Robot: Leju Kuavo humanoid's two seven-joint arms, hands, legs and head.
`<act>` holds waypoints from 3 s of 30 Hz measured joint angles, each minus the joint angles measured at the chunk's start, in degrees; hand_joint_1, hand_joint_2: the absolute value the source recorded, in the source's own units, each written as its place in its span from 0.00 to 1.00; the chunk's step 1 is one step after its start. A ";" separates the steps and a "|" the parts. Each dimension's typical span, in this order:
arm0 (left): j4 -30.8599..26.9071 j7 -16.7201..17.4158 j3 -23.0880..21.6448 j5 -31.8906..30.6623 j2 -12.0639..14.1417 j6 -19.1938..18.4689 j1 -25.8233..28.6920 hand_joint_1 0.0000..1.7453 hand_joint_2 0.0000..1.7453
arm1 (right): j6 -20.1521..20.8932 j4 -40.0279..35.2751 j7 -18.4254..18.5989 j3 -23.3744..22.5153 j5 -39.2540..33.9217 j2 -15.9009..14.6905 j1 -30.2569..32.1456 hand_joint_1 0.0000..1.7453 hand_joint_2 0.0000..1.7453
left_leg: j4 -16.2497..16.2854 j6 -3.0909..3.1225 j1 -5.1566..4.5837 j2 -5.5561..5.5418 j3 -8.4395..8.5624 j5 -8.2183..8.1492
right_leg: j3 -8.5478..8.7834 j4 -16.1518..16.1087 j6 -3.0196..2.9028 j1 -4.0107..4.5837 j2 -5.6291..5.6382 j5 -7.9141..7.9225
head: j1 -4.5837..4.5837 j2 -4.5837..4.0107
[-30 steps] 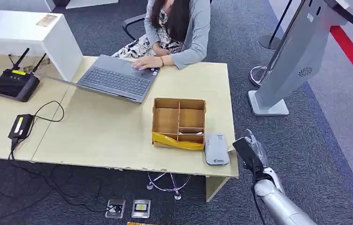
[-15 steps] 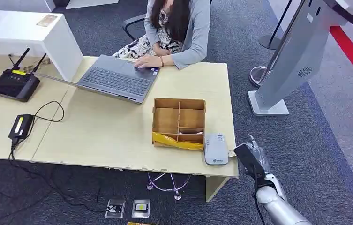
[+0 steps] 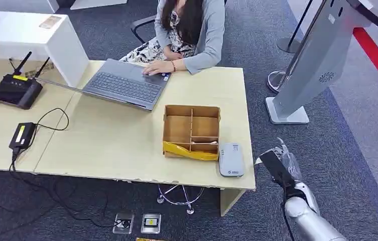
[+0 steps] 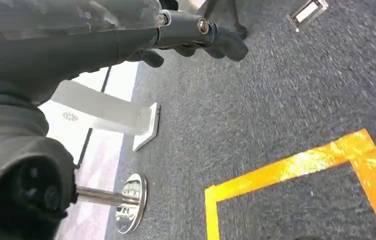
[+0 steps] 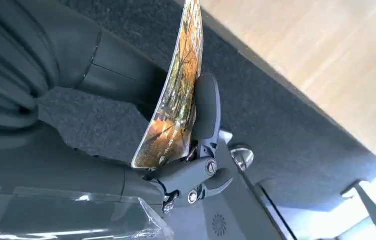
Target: Pass the card to the sensor for recognition and then transmit it.
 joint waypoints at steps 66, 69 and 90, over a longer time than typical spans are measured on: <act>0.15 5.51 -3.21 -3.17 0.11 -0.02 -6.58 0.00 0.00 | 8.92 -1.59 0.61 6.67 6.62 8.05 -5.90 1.00 1.00 | -0.01 -0.01 0.02 -0.02 0.00 0.02 | -0.02 0.02 -0.01 0.02 -0.03 -0.01 | 0.00 0.00; 0.15 4.53 -3.21 -2.54 -0.02 -0.02 -6.82 0.00 0.00 | 9.07 0.09 -0.30 6.67 5.12 8.22 -7.04 1.00 1.00 | -0.01 0.00 0.02 -0.02 0.00 0.02 | -0.01 0.02 -0.01 0.02 -0.06 -0.01 | 0.00 0.00; 0.15 7.02 0.33 0.37 -2.10 -0.04 -10.23 0.00 0.00 | 7.56 18.74 -3.30 6.03 1.18 9.31 -14.08 1.00 1.00 | 0.02 0.03 0.01 -0.03 -0.01 0.05 | -0.03 0.02 0.00 0.01 -0.05 0.00 | 0.00 0.00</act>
